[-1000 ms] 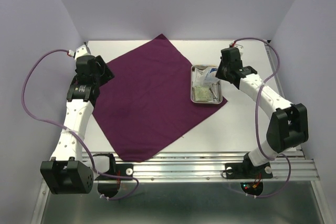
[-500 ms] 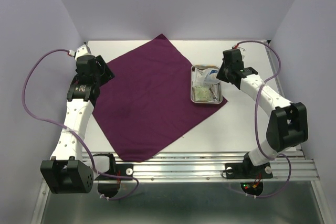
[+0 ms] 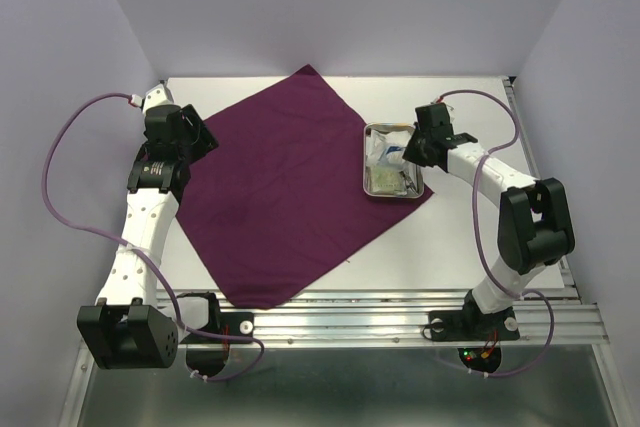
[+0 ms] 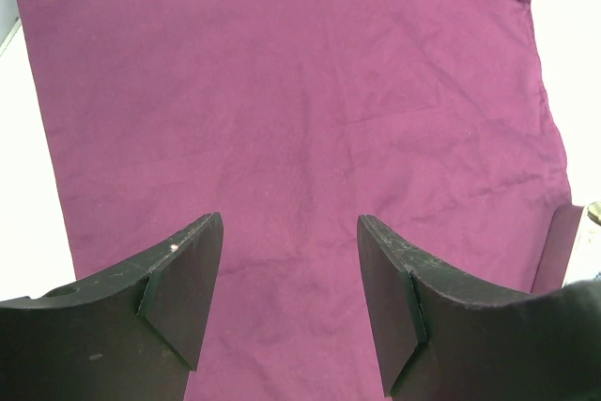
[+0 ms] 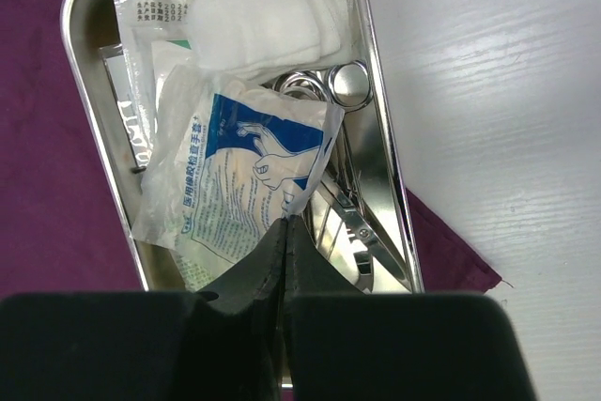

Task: Prepare the surgical pack
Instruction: Place the medical item in the container.

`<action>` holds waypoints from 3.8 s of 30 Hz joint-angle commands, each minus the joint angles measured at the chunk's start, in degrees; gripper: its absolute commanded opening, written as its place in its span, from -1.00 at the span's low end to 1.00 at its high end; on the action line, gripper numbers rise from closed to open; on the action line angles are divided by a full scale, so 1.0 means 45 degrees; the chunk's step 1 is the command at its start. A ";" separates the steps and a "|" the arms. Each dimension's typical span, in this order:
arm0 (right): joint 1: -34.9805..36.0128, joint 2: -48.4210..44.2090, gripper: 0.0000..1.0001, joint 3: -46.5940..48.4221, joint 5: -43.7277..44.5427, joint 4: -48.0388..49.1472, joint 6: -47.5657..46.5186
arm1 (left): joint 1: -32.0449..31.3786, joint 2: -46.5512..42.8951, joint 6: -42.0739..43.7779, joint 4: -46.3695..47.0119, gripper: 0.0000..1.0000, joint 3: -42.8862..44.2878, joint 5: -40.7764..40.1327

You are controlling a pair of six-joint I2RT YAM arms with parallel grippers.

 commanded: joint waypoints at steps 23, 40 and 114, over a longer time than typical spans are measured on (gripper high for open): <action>-0.0091 -0.0241 -0.99 0.0628 -0.0483 0.0727 -0.1534 | 0.0021 -0.0048 0.0005 0.0452 0.40 -0.0201 -0.0020; -0.0091 0.0813 -0.99 0.2112 -0.1128 0.1098 -0.3684 | 0.0021 -0.0185 0.0043 0.0334 0.40 -0.0182 -0.0098; -0.0326 -0.0669 -0.17 0.2310 -0.1775 0.0356 -0.2942 | 0.0021 -0.0166 0.0180 0.0354 0.40 -0.0260 -0.0294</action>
